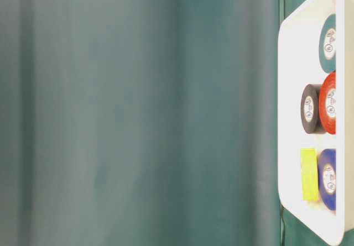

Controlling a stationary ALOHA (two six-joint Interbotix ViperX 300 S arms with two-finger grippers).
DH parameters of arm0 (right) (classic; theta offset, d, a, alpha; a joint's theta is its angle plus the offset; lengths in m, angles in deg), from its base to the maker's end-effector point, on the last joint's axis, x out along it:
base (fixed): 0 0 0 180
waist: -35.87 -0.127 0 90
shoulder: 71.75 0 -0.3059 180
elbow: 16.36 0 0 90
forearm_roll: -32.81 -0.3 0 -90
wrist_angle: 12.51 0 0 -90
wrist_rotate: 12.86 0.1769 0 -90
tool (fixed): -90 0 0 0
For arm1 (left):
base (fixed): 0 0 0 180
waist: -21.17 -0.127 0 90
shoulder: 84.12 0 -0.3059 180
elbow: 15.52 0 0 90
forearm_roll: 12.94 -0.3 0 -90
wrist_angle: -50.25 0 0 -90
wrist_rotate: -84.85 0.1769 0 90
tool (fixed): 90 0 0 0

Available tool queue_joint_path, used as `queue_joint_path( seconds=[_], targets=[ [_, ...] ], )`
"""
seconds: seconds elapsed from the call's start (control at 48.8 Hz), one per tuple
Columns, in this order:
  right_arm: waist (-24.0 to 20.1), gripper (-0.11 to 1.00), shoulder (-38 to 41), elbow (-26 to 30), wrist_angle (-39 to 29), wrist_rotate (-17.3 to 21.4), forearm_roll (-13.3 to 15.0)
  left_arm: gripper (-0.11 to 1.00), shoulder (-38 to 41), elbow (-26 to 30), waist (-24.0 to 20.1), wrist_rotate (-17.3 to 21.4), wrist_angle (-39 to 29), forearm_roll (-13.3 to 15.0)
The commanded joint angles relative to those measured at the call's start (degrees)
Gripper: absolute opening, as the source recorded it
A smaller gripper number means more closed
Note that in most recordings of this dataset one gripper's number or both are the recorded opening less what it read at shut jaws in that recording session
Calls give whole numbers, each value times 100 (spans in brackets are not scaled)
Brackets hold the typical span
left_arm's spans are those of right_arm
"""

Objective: Put the tape into the white case with the left arm.

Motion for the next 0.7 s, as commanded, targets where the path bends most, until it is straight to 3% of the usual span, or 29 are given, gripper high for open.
queue_joint_path(
  seconds=[0.0,0.676],
  targets=[
    [9,-9,26,70,53,9,0,86,-9,62,132,9,70,18],
    [9,-9,35,70,62,9,0,86,-220,-123,1723,0,18,18]
  ],
)
